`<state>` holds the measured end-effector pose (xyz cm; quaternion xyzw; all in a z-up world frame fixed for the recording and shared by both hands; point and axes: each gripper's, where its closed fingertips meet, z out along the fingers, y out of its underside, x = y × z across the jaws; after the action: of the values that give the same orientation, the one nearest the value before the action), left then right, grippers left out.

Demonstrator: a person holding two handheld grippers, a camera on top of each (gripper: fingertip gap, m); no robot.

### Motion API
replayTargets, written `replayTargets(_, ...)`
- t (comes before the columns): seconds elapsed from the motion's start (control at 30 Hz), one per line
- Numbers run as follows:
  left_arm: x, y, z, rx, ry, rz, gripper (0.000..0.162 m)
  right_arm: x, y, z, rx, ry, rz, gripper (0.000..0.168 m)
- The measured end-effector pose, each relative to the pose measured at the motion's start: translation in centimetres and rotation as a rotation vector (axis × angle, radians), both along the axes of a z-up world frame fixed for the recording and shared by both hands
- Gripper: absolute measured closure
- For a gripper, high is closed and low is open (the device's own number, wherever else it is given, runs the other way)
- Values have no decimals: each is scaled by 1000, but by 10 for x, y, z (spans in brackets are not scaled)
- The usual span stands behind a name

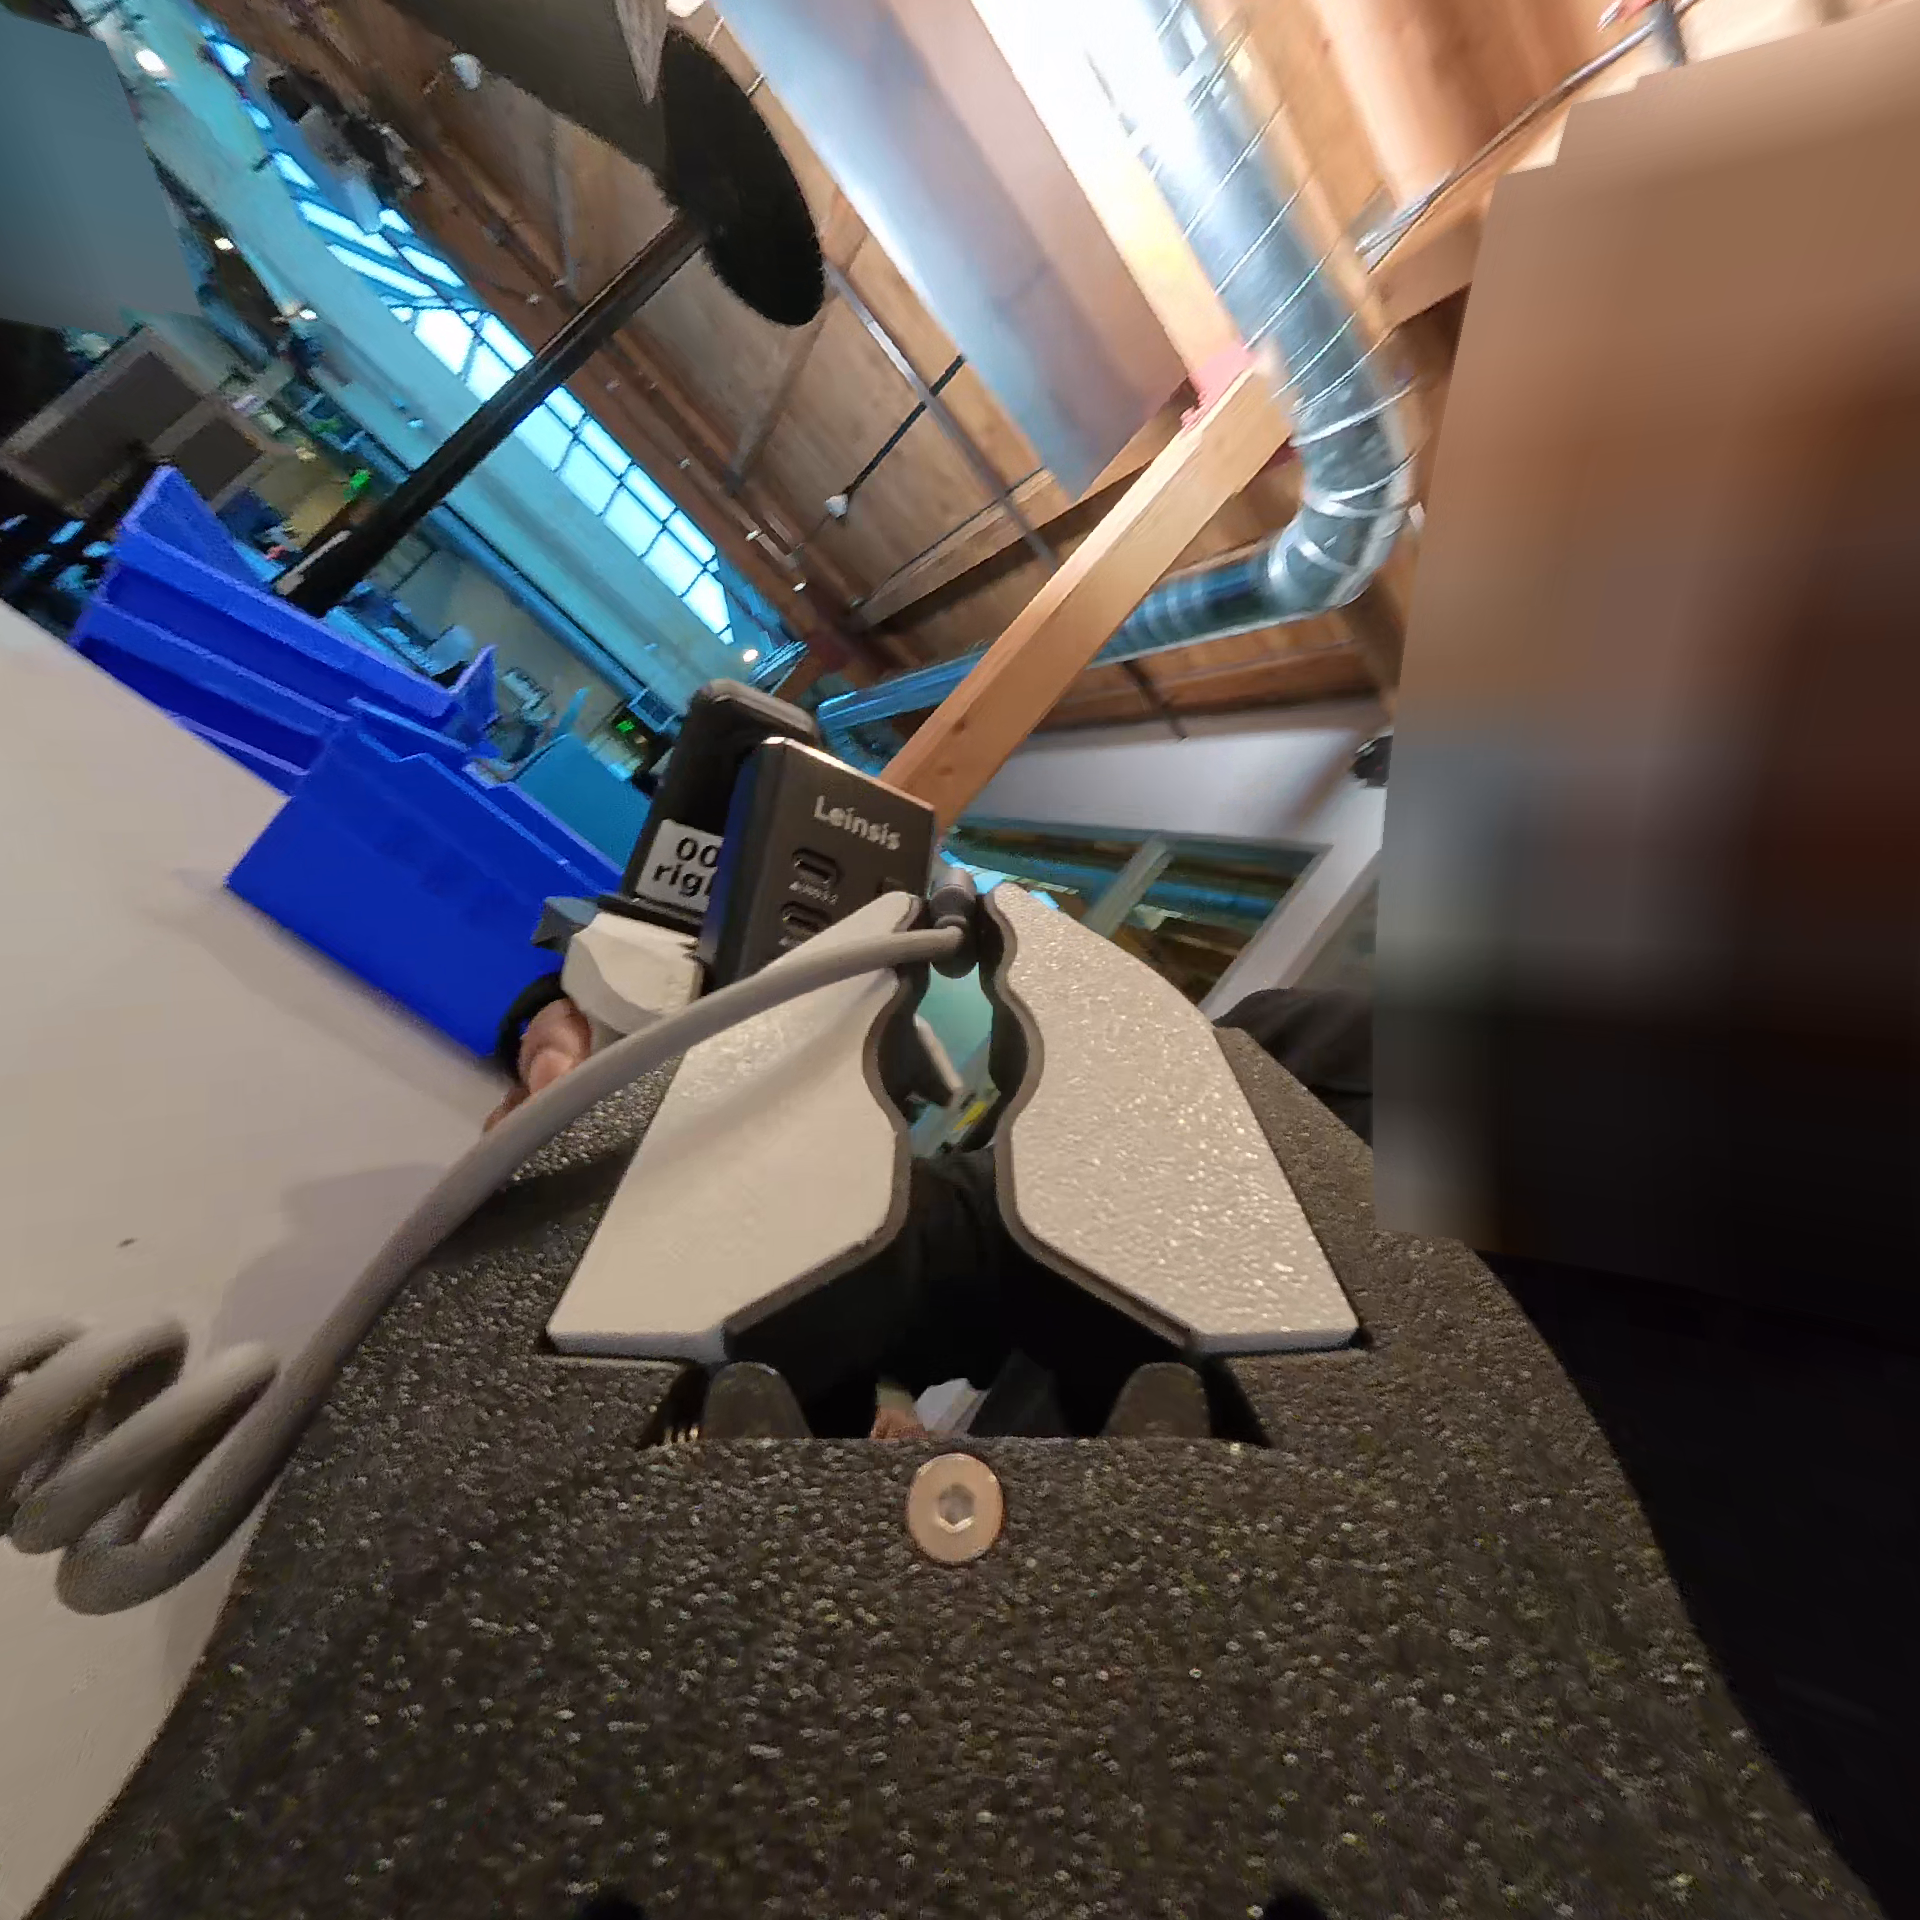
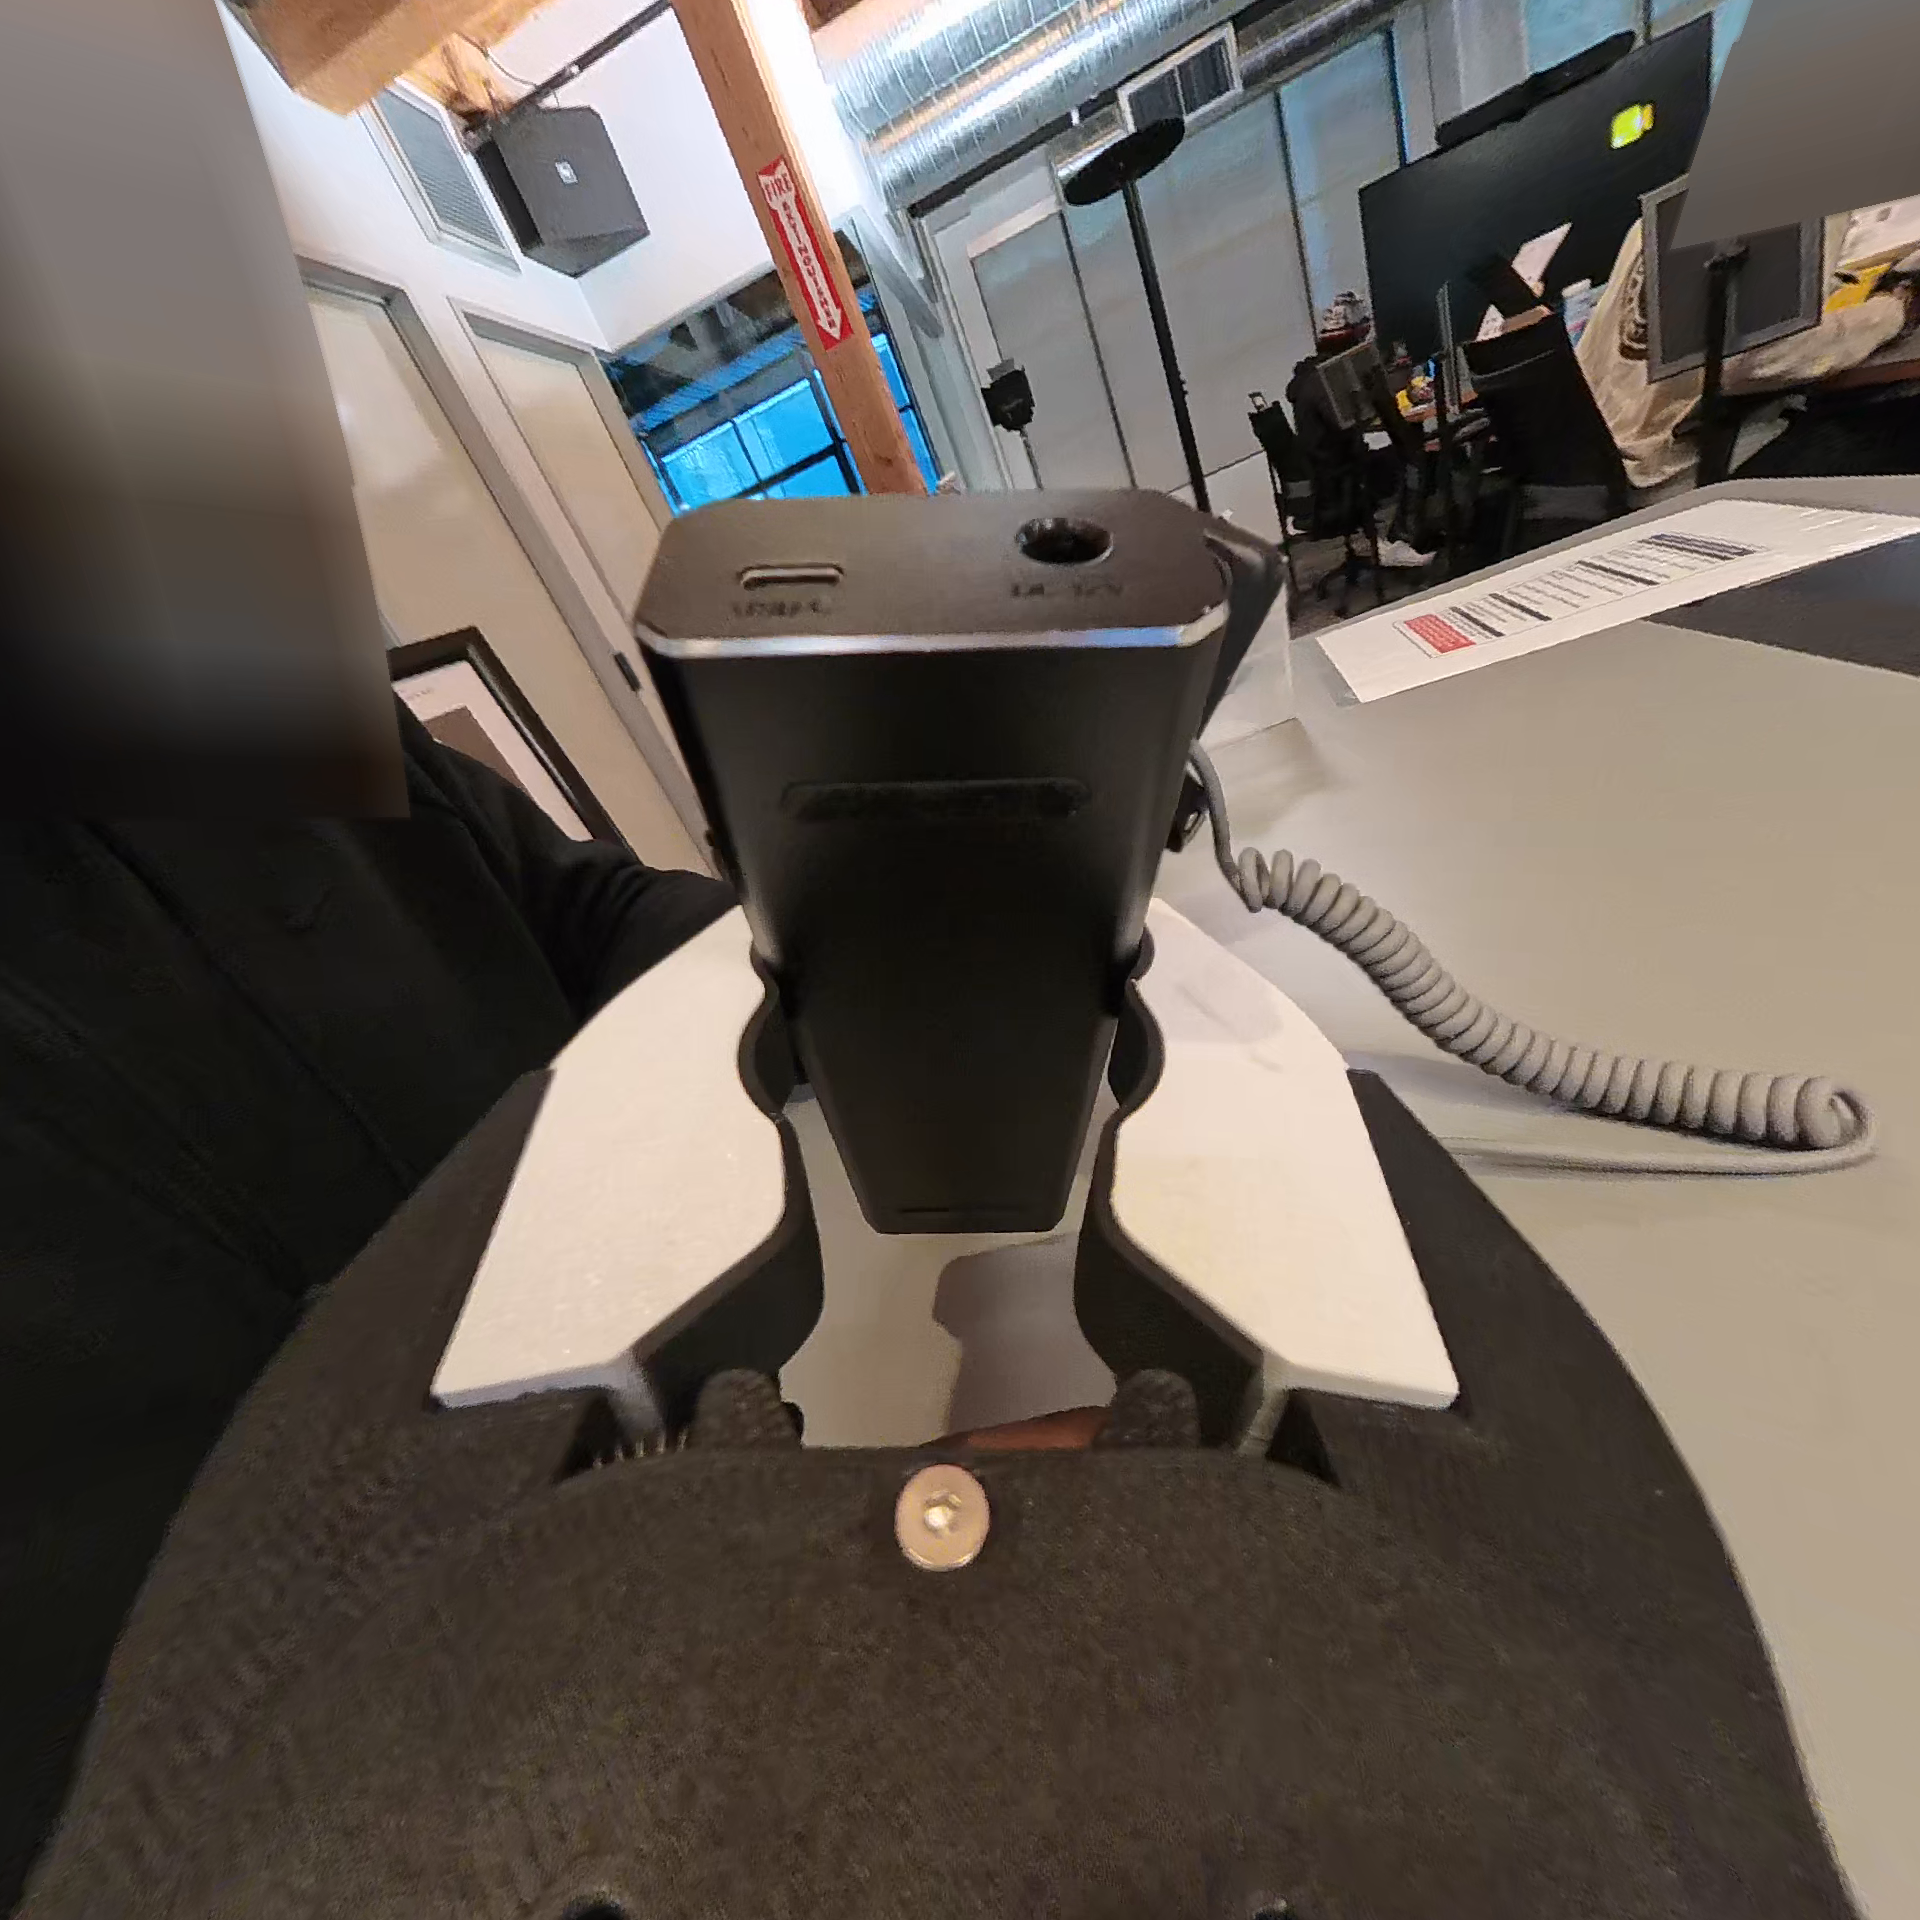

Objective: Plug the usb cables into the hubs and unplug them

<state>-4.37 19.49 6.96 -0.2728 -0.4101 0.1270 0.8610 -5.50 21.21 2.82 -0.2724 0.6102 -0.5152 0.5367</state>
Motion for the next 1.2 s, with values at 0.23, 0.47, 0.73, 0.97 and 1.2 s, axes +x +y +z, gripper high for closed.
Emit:
replayTargets(0.23, -8, 3, -14, -135, -120, 63, 153, 4, 7, 1, 17, -50, 77, 109)
replayTargets(0.47, -10, 14, -21, -405, -157, 139, 154, 8, 11, 1, 50, -70, 124, 109)
replayTargets(0.73, -6, 28, -26, -1027, -77, 379, 154, 12, 21, -1, 121, -91, 220, 109)
replayTargets(0.97, -6, 38, -32, -1385, 67, 497, 153, 18, 29, -4, 176, -70, 309, 109)
replayTargets(1.2, -2, 44, -47, -1640, 178, 467, 153, 22, 40, -17, 206, 30, 382, 110)
